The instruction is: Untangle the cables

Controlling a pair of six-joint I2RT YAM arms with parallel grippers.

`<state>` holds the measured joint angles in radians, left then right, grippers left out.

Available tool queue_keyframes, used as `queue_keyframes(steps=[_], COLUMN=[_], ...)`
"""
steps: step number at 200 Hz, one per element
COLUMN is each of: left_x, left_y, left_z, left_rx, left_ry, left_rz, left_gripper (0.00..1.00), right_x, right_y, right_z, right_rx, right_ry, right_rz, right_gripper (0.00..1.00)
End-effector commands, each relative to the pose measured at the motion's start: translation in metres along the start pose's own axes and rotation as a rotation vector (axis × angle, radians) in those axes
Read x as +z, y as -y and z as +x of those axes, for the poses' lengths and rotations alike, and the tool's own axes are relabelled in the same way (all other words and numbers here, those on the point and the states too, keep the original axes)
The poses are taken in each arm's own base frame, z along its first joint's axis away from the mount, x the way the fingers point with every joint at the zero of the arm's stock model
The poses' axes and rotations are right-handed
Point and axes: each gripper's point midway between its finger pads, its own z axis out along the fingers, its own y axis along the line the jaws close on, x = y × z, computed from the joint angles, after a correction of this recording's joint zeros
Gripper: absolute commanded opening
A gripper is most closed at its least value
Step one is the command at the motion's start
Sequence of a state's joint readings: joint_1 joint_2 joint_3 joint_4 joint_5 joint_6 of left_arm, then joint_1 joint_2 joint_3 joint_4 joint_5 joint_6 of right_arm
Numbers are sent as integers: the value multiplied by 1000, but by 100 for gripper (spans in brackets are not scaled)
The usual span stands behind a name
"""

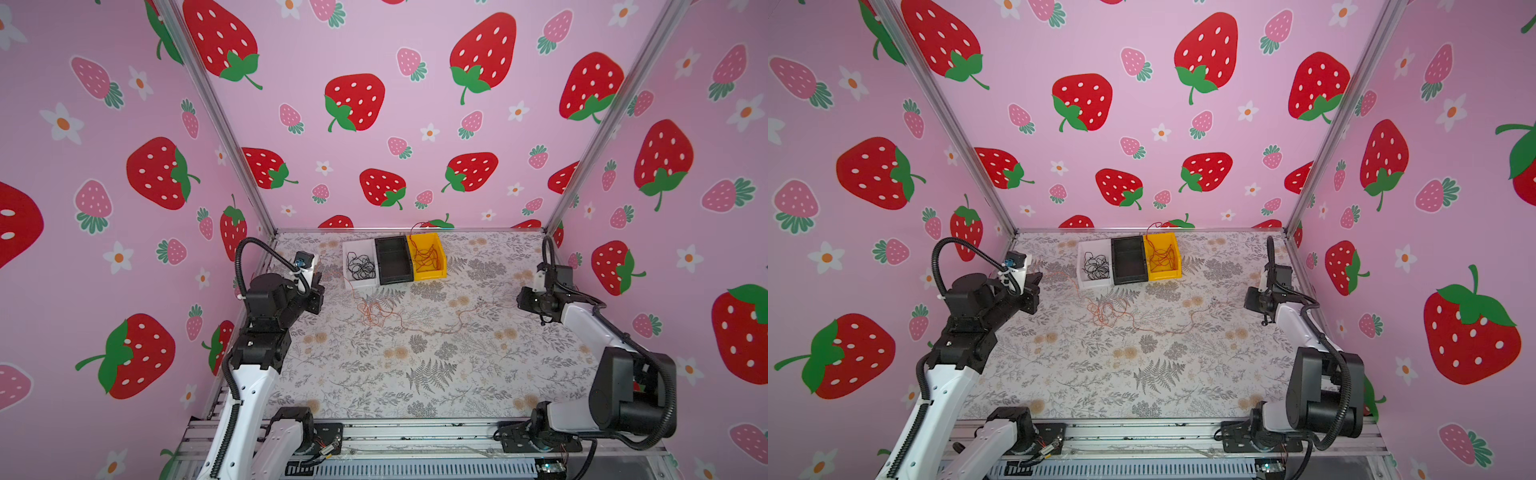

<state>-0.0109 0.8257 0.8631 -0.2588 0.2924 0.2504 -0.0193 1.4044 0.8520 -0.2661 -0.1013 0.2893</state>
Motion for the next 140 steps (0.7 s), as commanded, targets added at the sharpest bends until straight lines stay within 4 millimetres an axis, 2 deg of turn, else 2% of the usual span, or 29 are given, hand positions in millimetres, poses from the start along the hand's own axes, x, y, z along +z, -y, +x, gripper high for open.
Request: queue_keyframes(steps=[1,21,34,45,52,61,88,105,140], left_x=[-13,-14,-15,-17,-18,-19,-22,-25,-26], left_y=[24,34,41,46,47,47,45,41,25], left_z=[-28,-33,-37,-41,-45,-48,-53,-55,-53], left_rx=[27,40,54,66,75,77,86,93,107], left_ry=[82,94,103,112,119,122,126,121,95], left_rz=[118,155,177,192,196,192,173,146,49], left_gripper=[0,0,0,0,0,0,0,0,0], right_x=[-14,-36,-51,-63,-66,-66,-53,-48,-46], right_y=[6,-7,-38,-75,-88,-94,-78,-49,-16], right_z=[-17,-34,-43,-43,-42,-40,-34,-33,-33], right_rx=[11,-32,-124,-226,-265,-302,-267,-169,-5], right_ry=[97,198,272,312,322,321,278,247,221], right_rz=[57,34,-64,-194,-202,-173,-69,58,6], right_gripper=[60,70,74,76,76,79,82,92,93])
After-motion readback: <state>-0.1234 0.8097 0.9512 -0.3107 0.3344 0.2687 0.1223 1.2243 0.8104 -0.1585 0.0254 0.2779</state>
